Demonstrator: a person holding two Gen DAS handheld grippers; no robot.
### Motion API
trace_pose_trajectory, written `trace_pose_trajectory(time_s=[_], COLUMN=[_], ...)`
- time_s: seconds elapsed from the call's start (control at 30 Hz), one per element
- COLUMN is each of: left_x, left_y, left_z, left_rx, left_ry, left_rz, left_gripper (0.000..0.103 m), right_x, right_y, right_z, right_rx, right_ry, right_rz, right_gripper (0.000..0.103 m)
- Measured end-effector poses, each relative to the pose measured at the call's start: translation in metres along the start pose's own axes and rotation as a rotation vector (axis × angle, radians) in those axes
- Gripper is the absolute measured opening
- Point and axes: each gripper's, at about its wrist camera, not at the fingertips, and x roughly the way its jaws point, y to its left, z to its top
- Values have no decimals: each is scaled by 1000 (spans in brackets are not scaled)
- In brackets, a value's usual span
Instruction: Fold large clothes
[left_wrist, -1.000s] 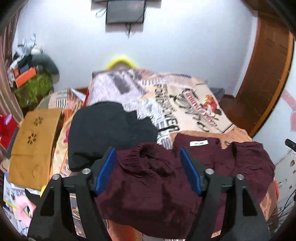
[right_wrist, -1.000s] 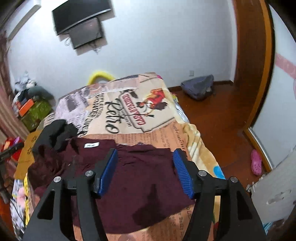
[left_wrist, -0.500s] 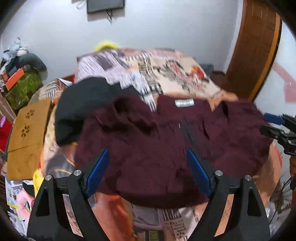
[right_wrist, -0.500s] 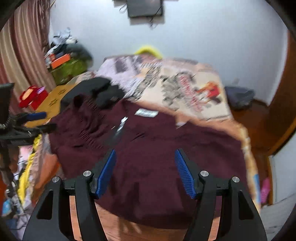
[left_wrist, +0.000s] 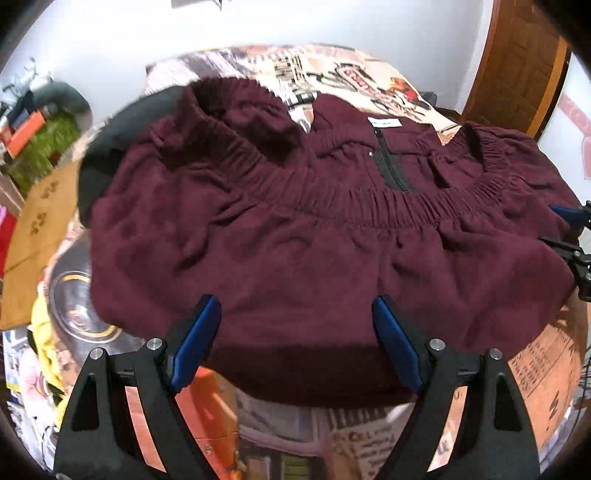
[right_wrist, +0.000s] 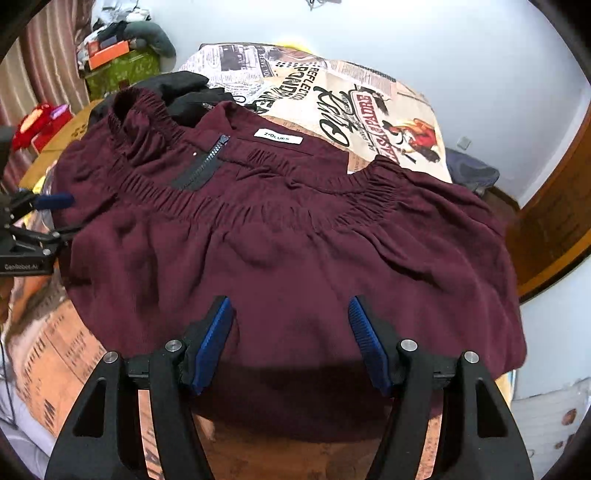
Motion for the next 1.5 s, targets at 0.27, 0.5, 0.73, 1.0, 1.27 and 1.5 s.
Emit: trace_pose_trajectory(time_s=[0.27,0.5,0.73,1.0,1.27,1.5], left_x=[-41,-60,-33,38,65,67], left_y=[45,94,120,135,128,123], left_z=[-5,-9,-29,-39,-5,1], left_rx=[-145,-371,-597,-798,-752,-840], left_ry=[-56,-95,-70,17,-14,-78], left_rz=[5,-16,-202,-485,-452,-342], left_gripper=[85,85,85,84,85,58], right_x=[-8,-20,-36,-25,-13,-10], right_y=[4,4,6,0,-2,-2], right_z=[-3,5,7,1,4,15], right_rx=[-4,25,17,53,60,91], right_ry=[-11,-30,-64,-21,7,3], right_rz=[-16,24,48,60,54,63], right_gripper=[63,63,63,63,63,63])
